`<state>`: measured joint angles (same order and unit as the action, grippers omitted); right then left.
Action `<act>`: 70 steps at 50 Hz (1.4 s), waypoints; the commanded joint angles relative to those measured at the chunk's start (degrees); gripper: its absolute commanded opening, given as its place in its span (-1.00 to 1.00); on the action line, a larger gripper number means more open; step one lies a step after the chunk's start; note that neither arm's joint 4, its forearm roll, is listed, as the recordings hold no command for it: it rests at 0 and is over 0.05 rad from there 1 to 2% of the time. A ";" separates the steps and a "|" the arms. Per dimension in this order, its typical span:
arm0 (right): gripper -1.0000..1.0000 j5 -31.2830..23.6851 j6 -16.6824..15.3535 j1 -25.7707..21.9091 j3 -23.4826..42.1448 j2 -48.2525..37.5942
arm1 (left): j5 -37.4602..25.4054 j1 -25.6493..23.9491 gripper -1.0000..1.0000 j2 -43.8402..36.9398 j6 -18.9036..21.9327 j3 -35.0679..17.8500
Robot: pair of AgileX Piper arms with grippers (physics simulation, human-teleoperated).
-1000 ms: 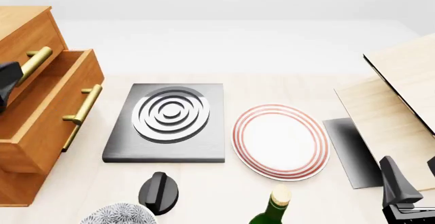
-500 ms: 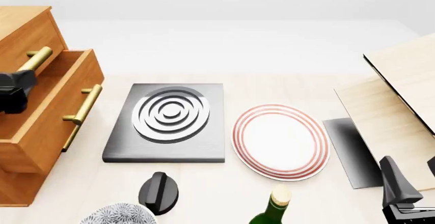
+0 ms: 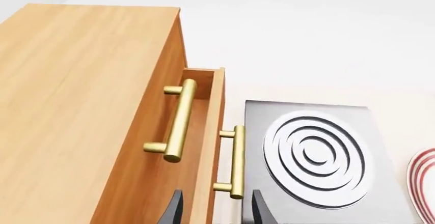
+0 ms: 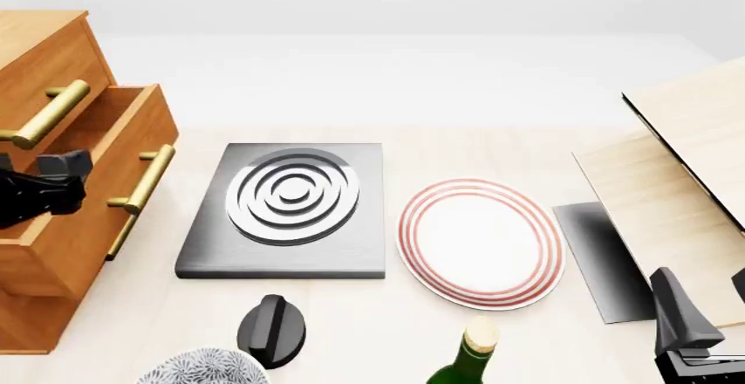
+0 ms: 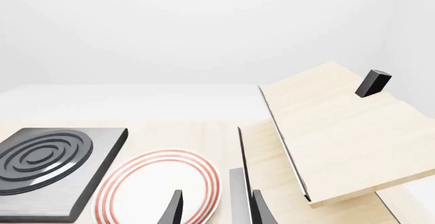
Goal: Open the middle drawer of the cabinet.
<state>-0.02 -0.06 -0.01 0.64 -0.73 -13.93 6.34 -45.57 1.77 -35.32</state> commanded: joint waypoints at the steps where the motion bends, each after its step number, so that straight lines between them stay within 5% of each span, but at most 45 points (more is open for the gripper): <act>1: 1.00 0.00 0.00 0.00 0.00 0.00 | 3.97 0.38 1.00 -3.04 -0.04 2.73; 33: 1.00 0.00 0.02 0.00 0.00 -0.02 | 10.60 0.98 1.00 -9.11 0.57 5.61; 70: 1.00 0.00 0.00 0.00 0.00 -0.01 | 11.87 -4.16 1.00 -10.73 -1.81 7.94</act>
<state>-0.02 -0.06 -0.01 0.64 -0.74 -2.42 3.72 -55.33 0.87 -28.15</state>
